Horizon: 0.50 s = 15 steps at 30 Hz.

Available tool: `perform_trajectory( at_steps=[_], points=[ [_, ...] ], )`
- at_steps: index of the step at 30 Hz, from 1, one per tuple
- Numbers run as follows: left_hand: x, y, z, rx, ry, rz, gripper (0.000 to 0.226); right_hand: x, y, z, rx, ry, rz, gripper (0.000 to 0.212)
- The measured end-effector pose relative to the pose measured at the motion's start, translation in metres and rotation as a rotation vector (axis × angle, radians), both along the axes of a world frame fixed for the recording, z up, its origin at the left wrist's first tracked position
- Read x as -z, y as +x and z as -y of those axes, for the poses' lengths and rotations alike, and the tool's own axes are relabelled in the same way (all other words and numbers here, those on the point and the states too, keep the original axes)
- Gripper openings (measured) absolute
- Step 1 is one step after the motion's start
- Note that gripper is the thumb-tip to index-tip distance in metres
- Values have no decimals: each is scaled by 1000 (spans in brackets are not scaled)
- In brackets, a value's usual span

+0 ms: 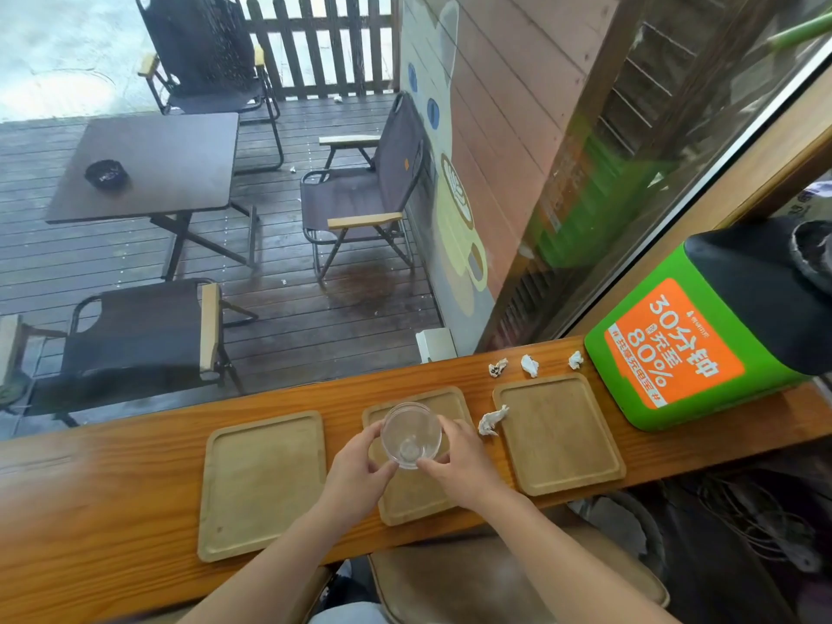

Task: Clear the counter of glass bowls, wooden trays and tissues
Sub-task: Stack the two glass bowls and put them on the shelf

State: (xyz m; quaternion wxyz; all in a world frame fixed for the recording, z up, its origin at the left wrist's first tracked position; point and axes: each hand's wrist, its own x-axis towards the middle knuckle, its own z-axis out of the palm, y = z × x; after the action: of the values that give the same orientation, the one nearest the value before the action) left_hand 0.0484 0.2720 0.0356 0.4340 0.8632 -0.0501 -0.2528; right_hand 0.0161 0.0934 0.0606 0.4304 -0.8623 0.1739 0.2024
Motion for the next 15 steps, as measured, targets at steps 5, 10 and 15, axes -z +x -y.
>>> perform_trajectory(
  at_steps=[5,10,15],
  points=[
    [6,-2,2,10,41,-15,72,9,-1,1,-33,-1,-47,81],
    [9,-3,3,34,45,-18,73,15,0,3,-52,2,-56,85],
    [14,-3,2,27,52,-43,73,21,0,5,-67,19,-64,84]
  ],
)
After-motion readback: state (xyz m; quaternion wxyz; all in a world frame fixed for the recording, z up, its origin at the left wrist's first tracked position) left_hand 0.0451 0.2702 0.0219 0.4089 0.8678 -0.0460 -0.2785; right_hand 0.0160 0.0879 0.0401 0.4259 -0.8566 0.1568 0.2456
